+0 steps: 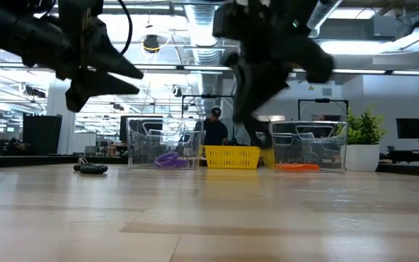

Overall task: Sort spring keychains
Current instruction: Put the top right black spring keychain into the yellow bin

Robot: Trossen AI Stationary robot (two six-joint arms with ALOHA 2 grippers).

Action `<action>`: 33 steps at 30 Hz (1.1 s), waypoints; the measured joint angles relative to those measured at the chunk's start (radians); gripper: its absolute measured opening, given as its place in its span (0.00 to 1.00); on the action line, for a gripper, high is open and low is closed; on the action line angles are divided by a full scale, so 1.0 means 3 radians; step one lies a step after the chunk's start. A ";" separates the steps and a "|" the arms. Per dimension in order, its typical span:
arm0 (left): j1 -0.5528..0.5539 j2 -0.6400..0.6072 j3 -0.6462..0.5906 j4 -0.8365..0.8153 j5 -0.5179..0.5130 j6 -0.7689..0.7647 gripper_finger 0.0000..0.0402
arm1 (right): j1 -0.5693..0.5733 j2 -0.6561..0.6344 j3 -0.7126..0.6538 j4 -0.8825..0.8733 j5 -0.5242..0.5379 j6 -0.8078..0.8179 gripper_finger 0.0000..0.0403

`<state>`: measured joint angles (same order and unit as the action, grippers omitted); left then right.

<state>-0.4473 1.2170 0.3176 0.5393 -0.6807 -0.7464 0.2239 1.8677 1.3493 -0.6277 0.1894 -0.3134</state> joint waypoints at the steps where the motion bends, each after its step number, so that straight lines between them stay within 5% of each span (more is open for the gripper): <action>1: 0.0000 -0.0032 0.0000 0.0015 0.0000 0.0053 0.35 | -0.0032 -0.0066 0.0002 0.0009 0.0105 0.0000 0.00; 11: 0.0275 -0.0662 0.0000 0.0014 -0.0001 0.1290 0.35 | -0.0680 -0.0640 0.0006 0.0406 0.0702 0.0000 0.00; 19: 0.0546 -0.1206 0.0004 -0.0070 -0.0005 0.2229 0.35 | -0.1432 -0.0722 0.0011 0.1096 0.0685 0.0004 0.00; 33: 0.0949 -0.1889 -0.0074 -0.1000 0.0061 0.2313 0.35 | -0.2137 -0.0208 0.0011 0.1354 0.0652 0.0497 0.00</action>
<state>-0.1626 0.6504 0.2955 0.2394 -0.6625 -0.0525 -0.4173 1.8052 1.3525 -0.2216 0.3851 -0.1642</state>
